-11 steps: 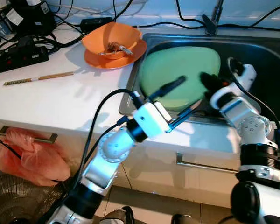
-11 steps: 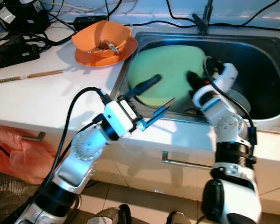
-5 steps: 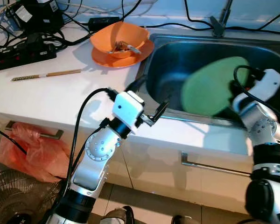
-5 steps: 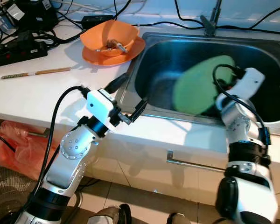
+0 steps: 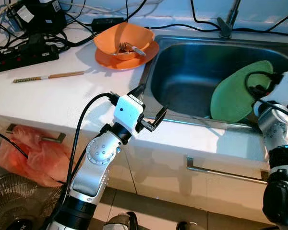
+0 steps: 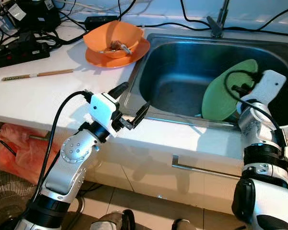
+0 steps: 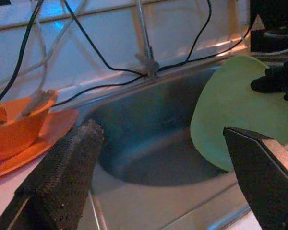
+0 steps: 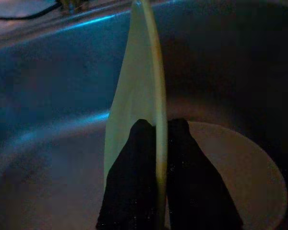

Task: Kitchen organization

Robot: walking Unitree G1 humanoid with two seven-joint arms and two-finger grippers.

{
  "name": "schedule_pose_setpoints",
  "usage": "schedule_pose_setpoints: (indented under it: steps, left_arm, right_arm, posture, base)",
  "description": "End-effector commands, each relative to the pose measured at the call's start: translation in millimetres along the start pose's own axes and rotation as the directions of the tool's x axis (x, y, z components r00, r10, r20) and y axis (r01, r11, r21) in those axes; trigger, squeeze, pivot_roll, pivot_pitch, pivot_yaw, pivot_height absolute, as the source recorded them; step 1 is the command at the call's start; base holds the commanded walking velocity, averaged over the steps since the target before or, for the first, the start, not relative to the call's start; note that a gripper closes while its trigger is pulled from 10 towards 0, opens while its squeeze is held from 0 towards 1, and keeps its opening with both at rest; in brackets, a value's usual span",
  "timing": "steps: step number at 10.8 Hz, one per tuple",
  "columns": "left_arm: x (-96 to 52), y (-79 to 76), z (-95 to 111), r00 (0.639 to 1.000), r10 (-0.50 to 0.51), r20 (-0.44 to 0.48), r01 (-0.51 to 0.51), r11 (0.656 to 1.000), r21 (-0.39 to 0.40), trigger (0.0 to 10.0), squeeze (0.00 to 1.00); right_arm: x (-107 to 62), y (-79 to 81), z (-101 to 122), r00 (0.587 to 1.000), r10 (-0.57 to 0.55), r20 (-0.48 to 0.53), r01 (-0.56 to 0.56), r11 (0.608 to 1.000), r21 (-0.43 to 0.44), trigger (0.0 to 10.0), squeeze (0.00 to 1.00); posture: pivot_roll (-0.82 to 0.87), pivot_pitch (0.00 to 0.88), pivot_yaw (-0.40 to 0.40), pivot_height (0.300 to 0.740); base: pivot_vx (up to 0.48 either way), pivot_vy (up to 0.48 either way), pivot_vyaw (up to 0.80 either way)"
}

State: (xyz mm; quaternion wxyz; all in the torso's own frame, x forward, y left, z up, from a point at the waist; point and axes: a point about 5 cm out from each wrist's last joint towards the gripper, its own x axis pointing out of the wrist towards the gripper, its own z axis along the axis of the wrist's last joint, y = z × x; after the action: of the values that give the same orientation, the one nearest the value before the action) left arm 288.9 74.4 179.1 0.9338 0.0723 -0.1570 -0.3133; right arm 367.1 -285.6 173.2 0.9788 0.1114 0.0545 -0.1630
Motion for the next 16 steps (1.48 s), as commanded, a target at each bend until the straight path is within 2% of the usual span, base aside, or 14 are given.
schedule_pose_setpoints:
  steps: [1, 2, 4, 5, 6, 7, 9, 13, 14, 15, 16]
  left_arm:
    - [-0.4, 2.7, -7.4, 0.997, 0.023, -0.071, -0.024, 1.000, -0.013, 10.0, 1.00]
    - [1.0, 3.5, -12.7, 0.993, 0.043, -0.114, -0.048, 0.998, -0.043, 10.0, 1.00]
    - [3.3, 4.0, -11.1, 0.993, 0.038, -0.111, -0.043, 0.998, -0.044, 10.0, 1.00]
    - [3.4, 3.5, -10.9, 0.993, 0.039, -0.114, -0.044, 0.998, -0.043, 10.0, 1.00]
    - [3.2, 1.3, -10.9, 0.991, 0.042, -0.124, -0.048, 0.998, -0.047, 10.0, 1.00]
    - [2.6, 0.1, -12.7, 0.989, 0.051, -0.137, -0.059, 0.996, -0.060, 10.0, 1.00]
    - [2.0, 4.1, -15.2, 0.984, 0.077, -0.163, -0.100, 0.985, -0.140, 10.0, 1.00]
    - [4.3, 8.9, -14.5, 0.981, 0.094, -0.170, -0.117, 0.985, -0.130, 10.0, 1.00]
    - [3.9, 15.1, -13.9, 0.975, 0.140, -0.172, -0.159, 0.983, -0.097, 10.0, 1.00]
    - [1.6, 28.1, -14.2, 0.961, 0.212, -0.179, -0.220, 0.975, -0.025, 10.0, 1.00]
    - [-1.8, 47.1, -14.4, 0.935, 0.303, -0.185, -0.302, 0.953, 0.036, 10.0, 1.00]
  right_arm:
    - [0.3, -6.1, -13.1, 0.998, -0.004, -0.064, 0.001, 0.999, -0.041, 10.0, 0.00]
    - [2.0, -9.9, -13.4, 0.997, -0.011, -0.076, 0.007, 0.999, -0.053, 10.0, 0.00]
    - [4.7, -19.1, -7.0, 0.998, -0.016, -0.066, 0.009, 0.994, -0.105, 10.0, 0.00]
    - [5.3, -21.9, -5.4, 0.998, -0.018, -0.065, 0.011, 0.993, -0.115, 10.0, 0.05]
    - [6.2, -24.1, -4.6, 0.997, -0.012, -0.070, 0.002, 0.991, -0.132, 10.0, 1.00]
    - [6.7, -24.1, -5.2, 0.997, -0.006, -0.072, -0.004, 0.990, -0.144, 10.0, 1.00]
    - [8.3, -22.5, 0.1, 0.998, 0.016, -0.053, -0.023, 0.989, -0.147, 10.0, 1.00]
    - [10.9, -13.2, 4.8, 0.998, 0.054, -0.038, -0.060, 0.987, -0.150, 10.0, 1.00]
    - [11.5, -9.2, 8.6, 0.997, 0.070, -0.015, -0.071, 0.986, -0.148, 10.0, 1.00]
    - [11.3, 1.5, 17.5, 0.988, 0.144, 0.049, -0.135, 0.979, -0.155, 10.0, 1.00]
    - [9.4, 19.9, 23.2, 0.963, 0.254, 0.092, -0.240, 0.961, -0.139, 10.0, 1.00]
  posture:
    - [0.02, 0.116, 0.073, 0.740]
    - [0.02, 0.115, 0.074, 0.740]
    - [0.02, 0.113, 0.077, 0.740]
    - [0.02, 0.112, 0.078, 0.740]
    - [0.02, 0.111, 0.078, 0.740]
    - [0.02, 0.111, 0.078, 0.740]
    - [0.02, 0.115, 0.083, 0.740]
    - [0.02, 0.105, 0.090, 0.740]
    - [0.02, 0.105, 0.090, 0.740]
    - [0.02, 0.104, 0.089, 0.740]
    - [0.03, 0.103, 0.091, 0.740]
  base:
    - [0.000, 0.000, 0.00]
    - [0.000, 0.000, 0.00]
    - [0.000, 0.000, 0.00]
    - [0.000, 0.000, 0.00]
    - [0.000, 0.000, 0.00]
    - [0.000, 0.000, 0.00]
    - [0.000, 0.000, 0.00]
    - [0.000, 0.000, 0.00]
    - [0.000, 0.000, 0.00]
    - [0.000, 0.000, 0.00]
    - [0.000, 0.000, 0.00]
